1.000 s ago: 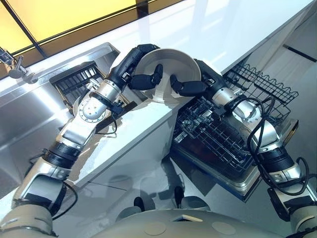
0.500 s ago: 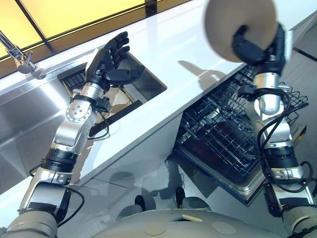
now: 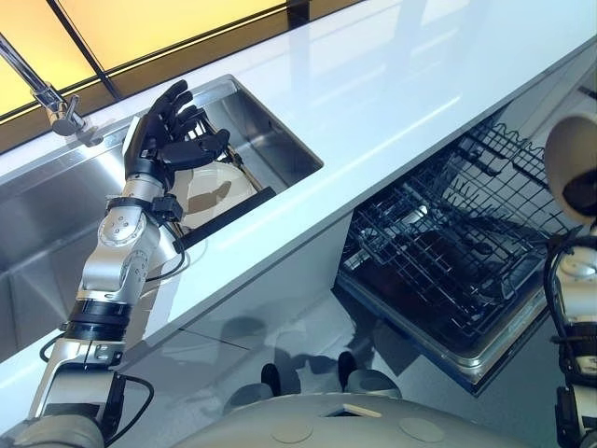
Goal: Pick up plates and place into dishwasher.
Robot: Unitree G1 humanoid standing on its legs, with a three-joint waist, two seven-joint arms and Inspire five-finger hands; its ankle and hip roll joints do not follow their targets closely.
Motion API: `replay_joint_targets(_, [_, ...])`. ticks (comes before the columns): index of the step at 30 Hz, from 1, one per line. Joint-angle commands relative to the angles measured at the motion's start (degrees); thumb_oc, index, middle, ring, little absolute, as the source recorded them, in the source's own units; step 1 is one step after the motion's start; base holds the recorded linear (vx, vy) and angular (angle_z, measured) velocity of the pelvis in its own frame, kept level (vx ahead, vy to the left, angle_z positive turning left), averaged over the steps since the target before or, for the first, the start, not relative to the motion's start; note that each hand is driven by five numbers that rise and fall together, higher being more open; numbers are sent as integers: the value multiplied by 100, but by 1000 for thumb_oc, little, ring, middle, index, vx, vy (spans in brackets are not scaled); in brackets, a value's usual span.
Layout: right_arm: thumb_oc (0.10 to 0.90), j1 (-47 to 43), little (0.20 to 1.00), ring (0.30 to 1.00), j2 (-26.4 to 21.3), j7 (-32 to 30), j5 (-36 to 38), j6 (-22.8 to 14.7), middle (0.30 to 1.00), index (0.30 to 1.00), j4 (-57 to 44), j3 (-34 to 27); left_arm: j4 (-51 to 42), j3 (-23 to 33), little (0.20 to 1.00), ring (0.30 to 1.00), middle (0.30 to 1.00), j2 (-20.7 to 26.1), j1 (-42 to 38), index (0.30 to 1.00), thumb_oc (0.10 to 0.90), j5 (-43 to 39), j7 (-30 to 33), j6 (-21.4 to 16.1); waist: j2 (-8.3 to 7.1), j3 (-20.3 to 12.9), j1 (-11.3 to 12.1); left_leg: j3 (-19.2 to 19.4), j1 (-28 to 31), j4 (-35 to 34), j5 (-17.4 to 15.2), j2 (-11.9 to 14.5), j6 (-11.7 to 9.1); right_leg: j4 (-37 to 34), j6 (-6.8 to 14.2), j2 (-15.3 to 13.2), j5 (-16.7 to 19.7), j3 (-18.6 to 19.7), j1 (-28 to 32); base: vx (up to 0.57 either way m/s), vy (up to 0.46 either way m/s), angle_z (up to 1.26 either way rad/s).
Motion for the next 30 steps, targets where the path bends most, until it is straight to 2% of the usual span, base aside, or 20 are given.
replay_joint_targets(1, [100, -597, 200, 300, -630, -10, 23, -404, 300, 300, -282, 125, -80, 417, 900, 900, 900, 528, -572, 900, 800, -4, 112, -550, -147, -288, 99, 136, -88, 203, -312, -184, 174, 866, -130, 364, -834, -65, -138, 30, -56, 10])
replay_joint_targets(6, [100, -763, 200, 300, -672, 268, 62, -262, 300, 300, 1, 394, -114, 439, 900, 900, 900, 698, -584, 900, 800, 5, 115, -542, -91, -69, 208, 24, -294, 411, -286, -178, 101, 1074, -211, 316, -945, -240, -207, 23, -62, 22])
replay_joint_targets(14, [100, -1617, 200, 300, -1056, 740, 140, 391, 300, 300, 1133, 1343, -8, 377, 900, 900, 900, 1093, -816, 900, 800, -258, 67, -580, -37, 351, 443, -205, -737, 693, -171, -169, -54, 1222, -338, 271, -1009, -524, -380, -28, -66, 28])
replay_joint_targets(19, [100, -1822, 200, 300, -1126, 914, 215, 724, 300, 300, 1625, 1648, -44, 301, 900, 900, 900, 1239, -857, 900, 800, -322, -2, -580, -50, 458, 542, -285, -840, 766, -128, -151, -95, 1226, -367, 274, -1025, -616, -361, -11, -52, 22])
replay_joint_targets(21, [100, -1787, 200, 300, -1077, 1167, 118, 966, 300, 300, 1861, 1704, -72, 340, 900, 900, 900, 1281, -827, 900, 800, -371, -78, -561, -69, 462, 581, -301, -866, 799, -117, -138, -105, 1222, -365, 276, -1025, -639, -337, 6, -41, 22])
replay_joint_targets(25, [100, -1800, 200, 300, -1023, 1433, 33, 916, 300, 300, 2339, 1836, -112, 316, 900, 900, 900, 1331, -863, 900, 800, -406, -128, -457, -100, 435, 649, -326, -855, 797, -101, -125, -108, 1178, -372, 297, -1025, -661, -264, 21, -33, 15])
replay_joint_targets(26, [152, -1795, 252, 345, -1011, 1441, 23, 905, 345, 345, 2381, 1853, -115, 319, 900, 900, 900, 1338, -868, 900, 800, -407, -139, -439, -103, 430, 656, -330, -852, 798, -99, -123, -109, 1174, -372, 300, -1025, -662, -255, 27, -33, 17])
replay_joint_targets(27, [377, -1769, 477, 538, -967, 1489, 13, 896, 538, 538, 2499, 1900, -114, 322, 900, 900, 900, 1358, -877, 900, 800, -429, -171, -408, -115, 420, 679, -343, -854, 806, -93, -118, -109, 1165, -370, 308, -1023, -664, -231, 21, -31, 12])
replay_joint_targets(28, [800, -1758, 900, 900, -936, 1522, 9, 882, 900, 900, 2593, 1939, -99, 314, 900, 900, 900, 1372, -893, 900, 800, -444, -192, -393, -126, 414, 692, -353, -854, 815, -89, -116, -109, 1155, -370, 311, -1018, -665, -211, 19, -29, 10])
replay_joint_targets(30, [800, -1757, 900, 900, -929, 1540, -1, 877, 900, 900, 2617, 1949, -94, 309, 900, 900, 900, 1377, -902, 900, 800, -447, -198, -388, -129, 414, 694, -357, -853, 819, -88, -115, -109, 1151, -369, 310, -1016, -667, -204, 4, -16, 4])
